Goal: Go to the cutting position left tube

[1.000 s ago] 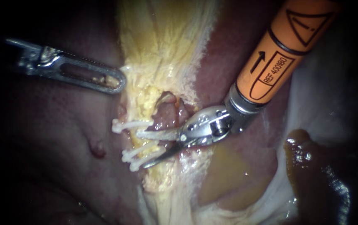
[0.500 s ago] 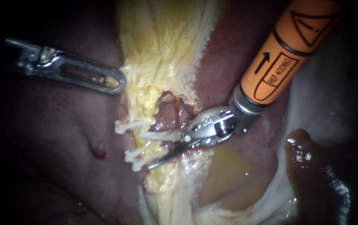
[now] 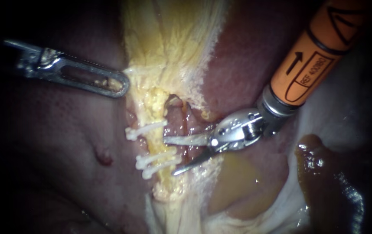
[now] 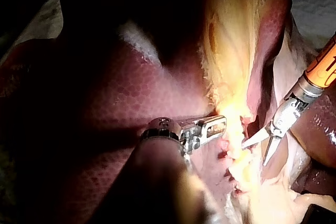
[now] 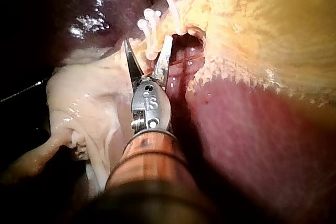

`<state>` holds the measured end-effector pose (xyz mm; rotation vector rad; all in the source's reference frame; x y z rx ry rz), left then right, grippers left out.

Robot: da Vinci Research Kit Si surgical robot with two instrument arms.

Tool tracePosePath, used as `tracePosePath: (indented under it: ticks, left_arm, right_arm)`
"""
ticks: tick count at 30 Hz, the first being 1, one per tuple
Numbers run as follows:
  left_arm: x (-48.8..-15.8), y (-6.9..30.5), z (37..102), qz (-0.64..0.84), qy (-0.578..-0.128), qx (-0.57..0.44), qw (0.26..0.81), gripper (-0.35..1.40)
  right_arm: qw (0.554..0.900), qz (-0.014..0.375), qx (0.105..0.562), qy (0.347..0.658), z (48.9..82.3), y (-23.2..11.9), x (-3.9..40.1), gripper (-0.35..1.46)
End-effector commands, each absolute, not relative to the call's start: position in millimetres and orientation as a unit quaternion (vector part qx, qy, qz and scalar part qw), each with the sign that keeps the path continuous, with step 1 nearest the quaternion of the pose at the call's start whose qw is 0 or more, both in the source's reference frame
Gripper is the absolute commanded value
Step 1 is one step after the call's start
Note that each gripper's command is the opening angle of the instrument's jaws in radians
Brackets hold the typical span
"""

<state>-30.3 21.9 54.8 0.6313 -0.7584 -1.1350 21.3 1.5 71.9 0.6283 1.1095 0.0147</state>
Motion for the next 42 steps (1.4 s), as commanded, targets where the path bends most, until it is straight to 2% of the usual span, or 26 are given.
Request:
tracePosePath:
  ticks: [1,25,33,42]
  left_arm:
    - [-30.3,21.9,54.9,-0.515,-0.345,0.287,0.73,-0.35]
    - [-30.4,21.8,54.7,-0.516,-0.344,0.287,0.73,-0.35]
    - [-30.5,21.8,54.7,-0.516,-0.344,0.286,0.73,-0.35]
    - [-30.8,21.8,54.8,-0.517,-0.344,0.286,0.73,-0.35]
  right_arm:
    - [0.804,0.008,0.293,0.518,72.0,1.5,21.3,1.45]
    - [0.804,0.029,0.308,0.509,74.7,2.1,21.9,1.45]
    - [0.8,0.024,0.318,0.508,74.8,1.4,23.4,1.45]
    - [0.783,0.023,0.34,0.521,73.6,0.6,25.2,1.45]
